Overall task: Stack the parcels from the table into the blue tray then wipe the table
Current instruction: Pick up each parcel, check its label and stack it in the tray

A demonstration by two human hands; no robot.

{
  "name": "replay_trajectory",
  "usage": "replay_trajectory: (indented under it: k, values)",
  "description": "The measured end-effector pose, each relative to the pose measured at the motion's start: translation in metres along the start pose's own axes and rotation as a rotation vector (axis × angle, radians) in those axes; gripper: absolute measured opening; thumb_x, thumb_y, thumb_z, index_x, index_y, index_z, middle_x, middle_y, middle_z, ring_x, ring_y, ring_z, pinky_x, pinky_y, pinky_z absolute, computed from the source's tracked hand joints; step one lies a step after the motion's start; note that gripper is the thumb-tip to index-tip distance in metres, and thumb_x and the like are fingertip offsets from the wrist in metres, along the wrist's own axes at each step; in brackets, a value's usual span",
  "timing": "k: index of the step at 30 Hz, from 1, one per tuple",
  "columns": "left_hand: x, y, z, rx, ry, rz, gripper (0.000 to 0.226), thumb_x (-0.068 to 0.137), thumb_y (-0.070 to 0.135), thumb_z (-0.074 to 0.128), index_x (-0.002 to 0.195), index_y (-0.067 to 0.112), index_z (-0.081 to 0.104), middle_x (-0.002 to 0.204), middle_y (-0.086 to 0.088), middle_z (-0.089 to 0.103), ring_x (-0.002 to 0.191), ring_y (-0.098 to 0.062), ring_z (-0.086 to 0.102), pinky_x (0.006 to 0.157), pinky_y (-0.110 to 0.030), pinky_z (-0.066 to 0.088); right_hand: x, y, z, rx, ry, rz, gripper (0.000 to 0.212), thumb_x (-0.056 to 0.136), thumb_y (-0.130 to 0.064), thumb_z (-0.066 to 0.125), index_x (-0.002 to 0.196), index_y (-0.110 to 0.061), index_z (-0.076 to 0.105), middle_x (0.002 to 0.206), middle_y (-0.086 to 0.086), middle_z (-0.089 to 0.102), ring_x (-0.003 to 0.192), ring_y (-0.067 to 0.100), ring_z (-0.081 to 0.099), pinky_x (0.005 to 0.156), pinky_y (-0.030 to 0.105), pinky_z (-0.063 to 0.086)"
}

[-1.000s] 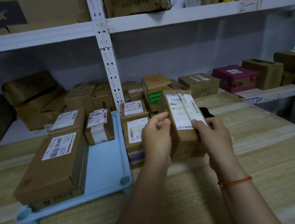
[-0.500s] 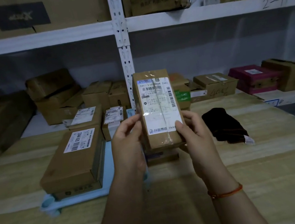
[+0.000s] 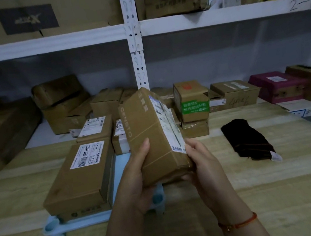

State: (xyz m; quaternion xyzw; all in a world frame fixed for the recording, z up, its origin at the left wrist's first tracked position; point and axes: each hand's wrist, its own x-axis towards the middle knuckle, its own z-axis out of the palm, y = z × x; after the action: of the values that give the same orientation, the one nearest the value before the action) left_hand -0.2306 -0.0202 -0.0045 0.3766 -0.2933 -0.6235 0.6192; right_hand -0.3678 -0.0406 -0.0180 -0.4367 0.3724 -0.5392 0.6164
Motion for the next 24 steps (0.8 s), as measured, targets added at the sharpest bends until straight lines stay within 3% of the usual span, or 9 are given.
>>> replay_trajectory:
  k: [3, 6, 8, 10, 12, 17, 24]
  values:
    - [0.001, 0.0, -0.004, 0.051, 0.055, 0.068, 0.046, 0.084, 0.04, 0.061, 0.127, 0.023, 0.06, 0.11, -0.006, 0.073, 0.099, -0.024, 0.071, 0.07, -0.036, 0.054, 0.0, 0.005, 0.001, -0.091, 0.012, -0.01, 0.024, 0.099, -0.035, 0.05, 0.121, -0.027, 0.056, 0.109, 0.003, 0.069, 0.092, 0.013, 0.066, 0.066, 0.025, 0.05]
    - [0.0, 0.001, -0.005, 0.123, 0.071, 0.146, 0.037, 0.088, 0.033, 0.06, 0.124, 0.026, 0.061, 0.107, -0.002, 0.074, 0.095, -0.019, 0.071, 0.07, -0.034, 0.052, -0.002, 0.007, 0.003, -0.095, -0.088, -0.018, 0.037, 0.09, -0.05, 0.059, 0.117, -0.026, 0.059, 0.097, -0.012, 0.072, 0.09, 0.007, 0.069, 0.075, 0.028, 0.053]
    - [-0.001, 0.001, -0.005, 0.168, 0.075, 0.168, 0.035, 0.087, 0.031, 0.06, 0.122, 0.028, 0.062, 0.106, 0.0, 0.074, 0.094, -0.018, 0.071, 0.071, -0.033, 0.052, -0.003, 0.008, 0.003, -0.094, -0.123, -0.015, 0.052, 0.076, -0.051, 0.065, 0.121, -0.025, 0.058, 0.096, -0.01, 0.072, 0.086, 0.002, 0.069, 0.076, 0.027, 0.052]
    - [-0.001, 0.001, -0.006, 0.201, 0.086, 0.177, 0.034, 0.087, 0.031, 0.061, 0.121, 0.03, 0.063, 0.11, -0.001, 0.073, 0.101, -0.021, 0.067, 0.074, -0.035, 0.051, -0.001, 0.009, 0.002, -0.061, -0.109, -0.003, 0.053, 0.072, -0.046, 0.066, 0.12, -0.025, 0.06, 0.098, -0.005, 0.072, 0.084, 0.003, 0.07, 0.069, 0.023, 0.052]
    - [-0.001, 0.001, -0.007, 0.217, 0.099, 0.18, 0.033, 0.088, 0.033, 0.059, 0.121, 0.031, 0.063, 0.11, -0.001, 0.071, 0.103, -0.021, 0.063, 0.074, -0.035, 0.049, 0.0, 0.009, 0.001, -0.012, -0.089, 0.022, 0.045, 0.075, -0.044, 0.068, 0.116, -0.026, 0.064, 0.101, -0.002, 0.073, 0.087, 0.007, 0.07, 0.065, 0.024, 0.053]
    - [0.001, 0.004, -0.007, 0.201, 0.103, 0.171, 0.031, 0.091, 0.037, 0.055, 0.119, 0.029, 0.066, 0.109, -0.002, 0.07, 0.105, -0.021, 0.062, 0.079, -0.038, 0.049, 0.005, 0.008, -0.003, 0.248, -0.027, 0.163, 0.032, 0.089, -0.045, 0.056, 0.111, -0.024, 0.066, 0.103, 0.007, 0.076, 0.104, 0.03, 0.068, 0.081, 0.044, 0.055]
    - [0.0, 0.007, -0.007, 0.154, 0.118, 0.228, 0.031, 0.1, 0.023, 0.044, 0.127, 0.021, 0.059, 0.101, -0.005, 0.072, 0.09, -0.018, 0.07, 0.075, -0.034, 0.051, 0.005, 0.003, -0.009, 0.466, -0.037, 0.287, 0.053, 0.092, -0.055, 0.042, 0.119, -0.017, 0.067, 0.111, 0.017, 0.073, 0.1, 0.034, 0.071, 0.082, 0.045, 0.053]
